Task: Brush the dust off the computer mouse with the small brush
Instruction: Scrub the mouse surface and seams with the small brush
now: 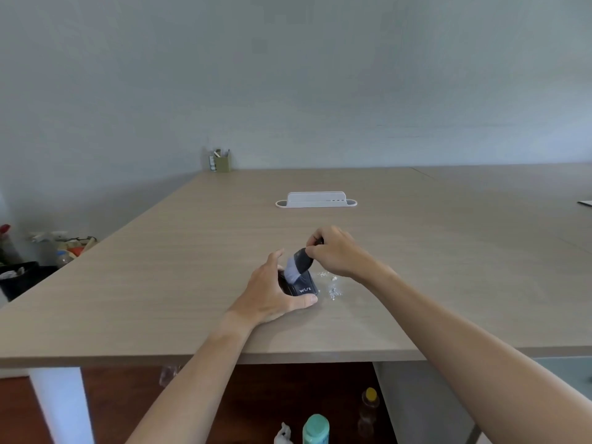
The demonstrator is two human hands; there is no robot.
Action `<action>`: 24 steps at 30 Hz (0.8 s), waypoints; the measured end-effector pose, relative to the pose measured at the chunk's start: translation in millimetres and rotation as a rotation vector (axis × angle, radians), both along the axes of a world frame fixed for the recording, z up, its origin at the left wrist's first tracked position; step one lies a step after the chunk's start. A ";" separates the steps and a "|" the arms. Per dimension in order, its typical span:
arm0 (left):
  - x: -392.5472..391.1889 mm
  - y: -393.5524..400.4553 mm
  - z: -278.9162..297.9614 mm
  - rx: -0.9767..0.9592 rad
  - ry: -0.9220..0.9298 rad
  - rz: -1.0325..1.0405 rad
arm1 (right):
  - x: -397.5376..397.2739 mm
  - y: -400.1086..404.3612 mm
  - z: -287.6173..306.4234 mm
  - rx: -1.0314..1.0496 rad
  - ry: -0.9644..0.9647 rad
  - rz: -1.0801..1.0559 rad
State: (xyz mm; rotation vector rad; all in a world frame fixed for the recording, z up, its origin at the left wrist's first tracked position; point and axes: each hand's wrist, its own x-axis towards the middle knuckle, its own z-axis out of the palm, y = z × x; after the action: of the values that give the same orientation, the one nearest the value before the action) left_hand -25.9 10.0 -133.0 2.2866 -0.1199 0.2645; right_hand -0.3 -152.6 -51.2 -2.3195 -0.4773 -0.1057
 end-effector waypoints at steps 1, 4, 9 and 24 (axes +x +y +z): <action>-0.8 -0.5 -0.5 -0.006 -0.002 0.004 | 1.4 2.2 -2.5 -0.022 0.029 0.016; -1.4 -2.0 -1.9 -0.009 -0.003 0.015 | 12.0 5.4 -4.7 -0.081 0.007 -0.033; -1.7 -3.4 -1.0 -0.029 -0.019 0.029 | 18.6 13.7 4.1 -0.042 -0.027 -0.068; -3.4 -4.4 -2.3 0.015 -0.036 0.010 | 6.7 7.0 -3.2 0.048 0.109 0.031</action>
State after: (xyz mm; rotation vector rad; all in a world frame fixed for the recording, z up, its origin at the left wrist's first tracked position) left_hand -29.3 5.6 -135.3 2.2985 -0.1288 0.3113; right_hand 6.3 -145.6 -54.5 -2.2570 -0.4503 0.0240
